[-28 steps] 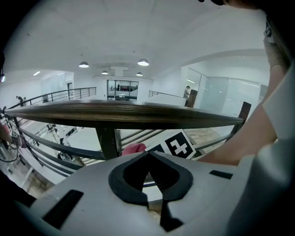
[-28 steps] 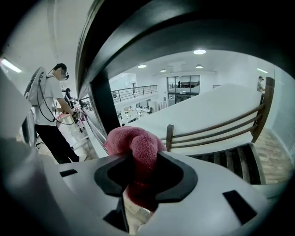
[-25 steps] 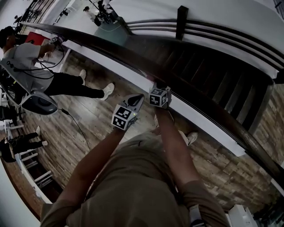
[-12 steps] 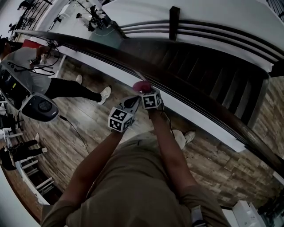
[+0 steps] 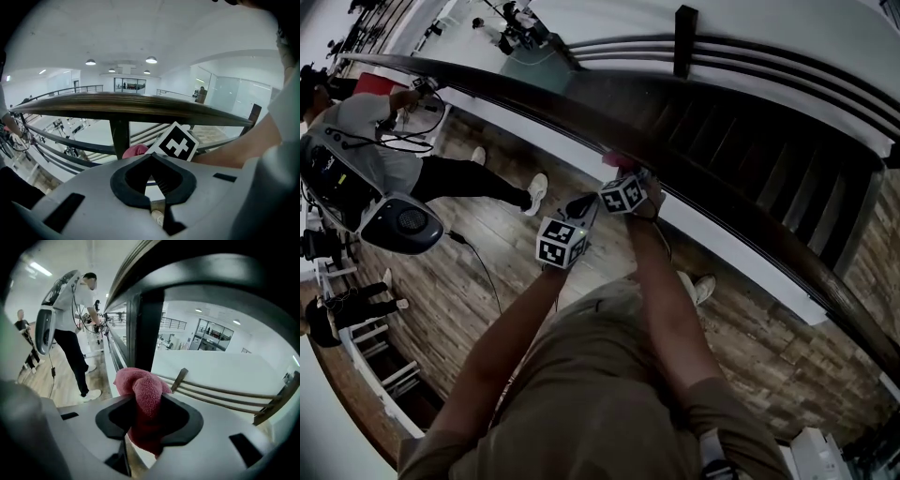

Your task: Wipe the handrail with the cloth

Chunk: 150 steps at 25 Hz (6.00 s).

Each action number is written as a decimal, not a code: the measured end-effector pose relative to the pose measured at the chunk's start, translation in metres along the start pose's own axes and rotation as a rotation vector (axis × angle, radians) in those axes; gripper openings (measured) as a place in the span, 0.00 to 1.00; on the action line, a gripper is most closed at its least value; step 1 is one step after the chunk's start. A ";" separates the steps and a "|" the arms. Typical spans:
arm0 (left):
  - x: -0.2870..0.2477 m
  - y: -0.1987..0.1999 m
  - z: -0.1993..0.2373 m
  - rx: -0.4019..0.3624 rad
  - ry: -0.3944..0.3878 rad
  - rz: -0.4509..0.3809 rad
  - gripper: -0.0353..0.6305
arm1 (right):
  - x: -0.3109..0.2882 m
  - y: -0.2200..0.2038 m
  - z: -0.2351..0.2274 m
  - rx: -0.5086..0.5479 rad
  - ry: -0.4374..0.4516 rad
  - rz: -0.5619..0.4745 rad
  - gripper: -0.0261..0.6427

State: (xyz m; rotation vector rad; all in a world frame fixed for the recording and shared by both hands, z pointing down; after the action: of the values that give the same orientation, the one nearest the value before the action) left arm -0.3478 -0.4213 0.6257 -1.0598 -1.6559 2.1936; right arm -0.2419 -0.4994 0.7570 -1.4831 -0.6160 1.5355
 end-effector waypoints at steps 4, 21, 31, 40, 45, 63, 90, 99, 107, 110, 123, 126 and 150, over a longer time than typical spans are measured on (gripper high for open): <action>-0.001 -0.005 0.004 0.014 0.011 0.006 0.08 | -0.013 -0.004 -0.001 0.069 0.022 0.022 0.26; -0.037 -0.024 -0.067 0.063 -0.069 0.001 0.08 | 0.077 -0.072 -0.078 0.191 0.047 0.078 0.26; -0.063 -0.032 -0.189 0.005 -0.167 0.050 0.08 | 0.194 -0.151 -0.163 0.178 0.028 0.101 0.26; -0.121 -0.040 -0.353 -0.127 -0.343 0.111 0.08 | 0.305 -0.237 -0.263 0.191 -0.027 0.120 0.26; -0.153 -0.043 -0.435 -0.194 -0.437 0.104 0.08 | 0.359 -0.283 -0.308 0.172 -0.074 0.139 0.26; -0.196 -0.049 -0.735 -0.303 -0.540 0.145 0.08 | 0.589 -0.470 -0.497 0.091 -0.126 0.267 0.26; -0.209 -0.065 -0.873 -0.297 -0.496 0.136 0.08 | 0.852 -0.697 -0.727 -0.003 -0.482 0.615 0.26; -0.155 -0.061 -0.766 -0.221 -0.296 0.088 0.08 | 0.862 -0.675 -0.677 -0.093 -0.420 0.639 0.26; -0.075 -0.061 -0.639 -0.156 -0.074 0.057 0.08 | 0.746 -0.600 -0.537 -0.025 -0.084 0.530 0.26; -0.050 -0.070 -0.583 -0.144 0.007 0.061 0.08 | 0.674 -0.551 -0.482 0.037 0.060 0.466 0.26; 0.039 -0.100 -0.379 -0.013 0.245 0.027 0.08 | 0.447 -0.319 -0.255 0.257 0.420 0.229 0.26; 0.043 -0.103 -0.325 0.006 0.260 0.014 0.08 | 0.393 -0.274 -0.212 0.226 0.422 0.196 0.26; -0.031 -0.128 0.040 0.116 0.167 0.051 0.08 | -0.097 -0.110 0.041 0.327 0.176 0.121 0.26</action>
State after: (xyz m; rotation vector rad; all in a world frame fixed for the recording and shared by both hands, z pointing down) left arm -0.3834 -0.4235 0.7587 -1.2281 -1.4296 2.1372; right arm -0.2640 -0.5188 0.9062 -1.4015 -0.1641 1.4936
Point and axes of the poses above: the fingertips, and each gripper's own axes: x backward along the fingers, z to its left, y out of its top, the point moved 5 cm from there along x, backward along the fingers, and after that the axes turned 15 degrees about -z, right-handed, at the moved point
